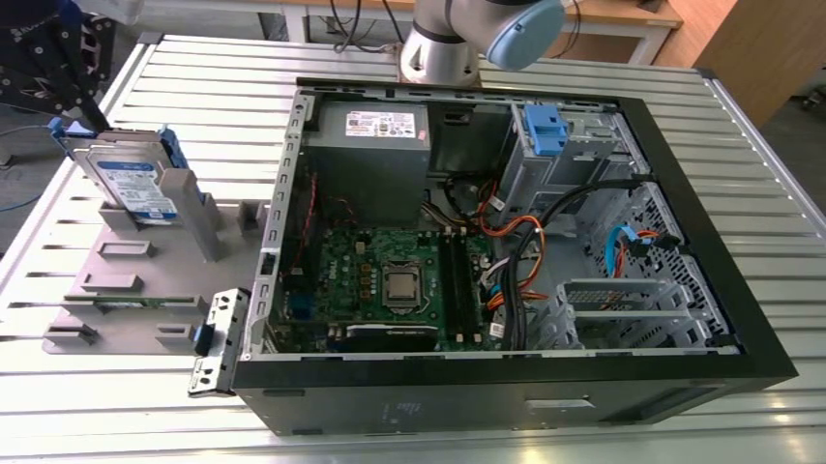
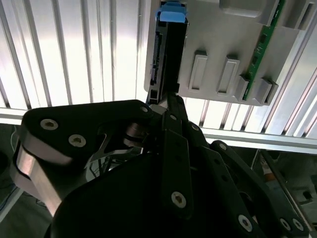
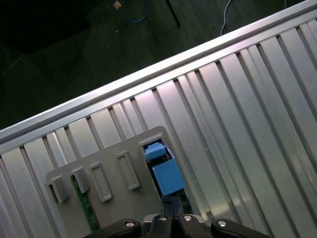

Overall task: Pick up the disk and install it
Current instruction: 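Pick up the disk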

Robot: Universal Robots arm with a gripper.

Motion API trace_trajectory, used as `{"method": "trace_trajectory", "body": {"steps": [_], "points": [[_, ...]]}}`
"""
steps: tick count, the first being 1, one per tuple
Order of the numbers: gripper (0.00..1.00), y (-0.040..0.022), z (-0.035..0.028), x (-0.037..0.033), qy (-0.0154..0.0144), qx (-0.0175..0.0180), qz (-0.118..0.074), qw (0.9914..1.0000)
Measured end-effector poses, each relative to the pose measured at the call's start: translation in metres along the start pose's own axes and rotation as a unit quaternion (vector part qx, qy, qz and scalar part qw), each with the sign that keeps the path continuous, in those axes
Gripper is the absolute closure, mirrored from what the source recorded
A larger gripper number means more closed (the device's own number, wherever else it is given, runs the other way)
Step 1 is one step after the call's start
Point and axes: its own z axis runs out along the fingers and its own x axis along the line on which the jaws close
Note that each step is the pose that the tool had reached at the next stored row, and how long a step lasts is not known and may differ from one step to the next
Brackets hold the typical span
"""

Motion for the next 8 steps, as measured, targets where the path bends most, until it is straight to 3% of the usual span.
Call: {"method": "trace_trajectory", "body": {"steps": [5, 8], "points": [[0.89, 0.0, 0.0001, 0.0, 0.0012, -0.0009, -0.03, 0.99956], [0.89, 0.0, 0.0001, 0.0, 0.0025, -0.0018, -0.056, 0.99842]]}}
